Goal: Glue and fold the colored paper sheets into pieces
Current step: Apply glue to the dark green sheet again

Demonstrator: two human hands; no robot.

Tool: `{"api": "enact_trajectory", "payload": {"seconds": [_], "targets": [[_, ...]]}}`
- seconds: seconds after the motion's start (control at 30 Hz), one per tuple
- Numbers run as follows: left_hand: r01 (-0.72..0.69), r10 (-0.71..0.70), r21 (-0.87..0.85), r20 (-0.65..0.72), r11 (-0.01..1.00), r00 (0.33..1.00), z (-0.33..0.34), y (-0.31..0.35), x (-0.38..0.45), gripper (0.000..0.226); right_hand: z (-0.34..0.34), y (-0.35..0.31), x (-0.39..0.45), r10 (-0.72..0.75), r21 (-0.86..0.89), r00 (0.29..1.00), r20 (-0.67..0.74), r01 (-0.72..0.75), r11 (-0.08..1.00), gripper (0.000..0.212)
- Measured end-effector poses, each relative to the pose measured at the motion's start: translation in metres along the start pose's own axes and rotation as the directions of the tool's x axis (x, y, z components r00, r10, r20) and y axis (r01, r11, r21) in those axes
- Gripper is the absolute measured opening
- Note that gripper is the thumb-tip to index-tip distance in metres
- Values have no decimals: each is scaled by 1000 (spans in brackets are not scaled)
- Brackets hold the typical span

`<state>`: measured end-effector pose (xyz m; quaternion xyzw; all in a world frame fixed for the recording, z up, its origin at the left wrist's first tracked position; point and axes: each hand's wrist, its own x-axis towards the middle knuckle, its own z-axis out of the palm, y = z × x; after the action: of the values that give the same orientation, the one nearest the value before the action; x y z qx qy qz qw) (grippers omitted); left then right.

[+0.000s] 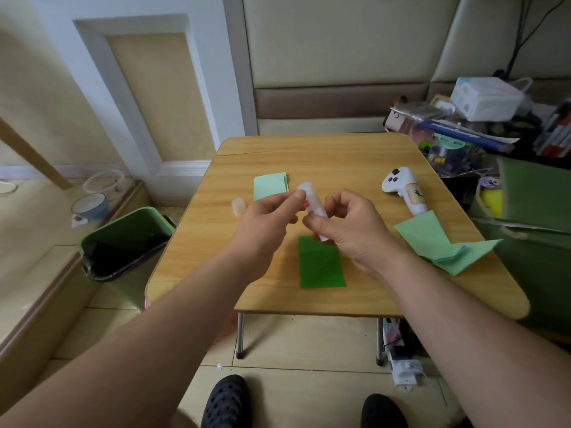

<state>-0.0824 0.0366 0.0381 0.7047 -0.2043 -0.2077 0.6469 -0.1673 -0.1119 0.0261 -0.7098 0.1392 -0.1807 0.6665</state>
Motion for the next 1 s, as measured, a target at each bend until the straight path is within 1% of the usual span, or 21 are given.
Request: {"api": "enact_trajectory", "payload": {"seconds": [0.07,0.13,0.23,0.33,0.47,0.57,0.67,0.77,0.83,0.9,1.0], "targets": [[-1,2,-62,14,998,1000,3,0,0,29,3,-3,-5,10,34,999,35,-12,999,36],[-3,2,-122,-6,992,1000,3,-1,1,27,3,-5,-8,39,78,997,71,-45,996,35],[11,-21,-161,-59,987,998,0,-4,5,25,-1,-4,-10,60,39,994,90,-64,997,33],[7,-15,-159,-49,987,999,0,-5,4,24,-4,-4,-10,85,47,994,74,-89,995,36],[-28,25,-128,-22,991,999,0,-6,5,27,-4,-7,-10,141,109,982,125,-155,982,43],[-40,41,-104,1,994,999,0,-5,5,28,-5,-8,-9,170,128,971,170,-193,973,32],[-51,52,-78,12,996,999,-1,-6,5,30,-6,-10,-9,204,197,946,251,-257,946,31],[-51,53,-69,20,996,998,-2,-7,6,32,-7,-10,-10,210,215,924,321,-286,934,25],[-49,51,-75,28,996,998,-3,-7,7,33,-8,-10,-9,205,224,924,324,-285,932,29],[-51,54,-100,30,994,998,-3,-8,8,32,-9,-10,-9,214,258,924,318,-301,918,37],[-79,83,-116,30,990,996,-4,-10,10,25,-8,-12,-10,279,273,907,315,-368,889,45]]}}
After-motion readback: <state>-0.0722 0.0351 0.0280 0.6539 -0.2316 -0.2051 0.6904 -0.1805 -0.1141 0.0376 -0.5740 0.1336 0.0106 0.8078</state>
